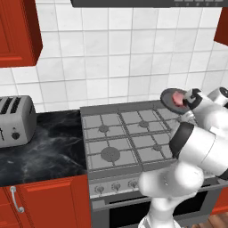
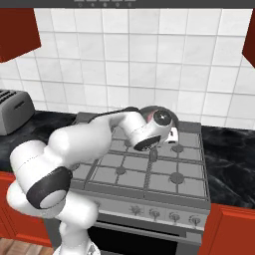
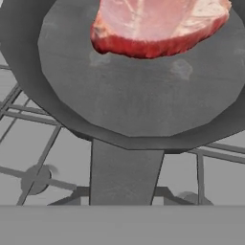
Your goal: Pick up the pan with the steak in it and place it on the dining table. Then place the steak on the plate.
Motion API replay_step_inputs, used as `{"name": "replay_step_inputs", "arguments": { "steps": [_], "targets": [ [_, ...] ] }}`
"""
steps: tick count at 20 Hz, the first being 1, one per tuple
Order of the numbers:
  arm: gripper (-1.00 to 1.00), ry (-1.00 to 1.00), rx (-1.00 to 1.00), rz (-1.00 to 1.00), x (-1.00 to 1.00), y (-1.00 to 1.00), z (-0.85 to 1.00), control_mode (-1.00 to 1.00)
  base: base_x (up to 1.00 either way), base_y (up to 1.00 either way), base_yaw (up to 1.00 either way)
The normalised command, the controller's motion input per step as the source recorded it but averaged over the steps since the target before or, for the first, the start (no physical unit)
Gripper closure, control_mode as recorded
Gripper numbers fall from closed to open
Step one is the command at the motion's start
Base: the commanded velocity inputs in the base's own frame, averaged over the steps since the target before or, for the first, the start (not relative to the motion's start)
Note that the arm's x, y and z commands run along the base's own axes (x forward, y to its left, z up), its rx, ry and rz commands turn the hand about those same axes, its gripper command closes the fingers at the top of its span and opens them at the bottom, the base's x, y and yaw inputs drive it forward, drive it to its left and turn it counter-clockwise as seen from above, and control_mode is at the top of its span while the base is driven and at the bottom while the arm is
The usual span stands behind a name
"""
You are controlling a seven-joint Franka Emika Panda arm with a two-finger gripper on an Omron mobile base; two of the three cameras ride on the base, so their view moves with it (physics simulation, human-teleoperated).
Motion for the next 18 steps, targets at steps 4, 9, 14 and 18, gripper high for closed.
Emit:
{"name": "replay_step_inputs", "arguments": {
  "steps": [4,9,14,18],
  "targets": [
    [1.00,0.11,-0.11,0.21,-0.57,0.60,0.43,-1.00,0.00,0.00,0.00],
    [1.00,0.10,-0.10,0.24,-0.54,0.53,0.36,-1.00,0.00,0.00,0.00],
    [1.00,0.09,-0.04,0.25,-0.54,0.43,0.25,-1.00,0.00,0.00,0.00],
    [1.00,0.05,0.00,0.24,-0.59,0.33,0.17,-1.00,0.00,0.00,0.00]
  ]
}}
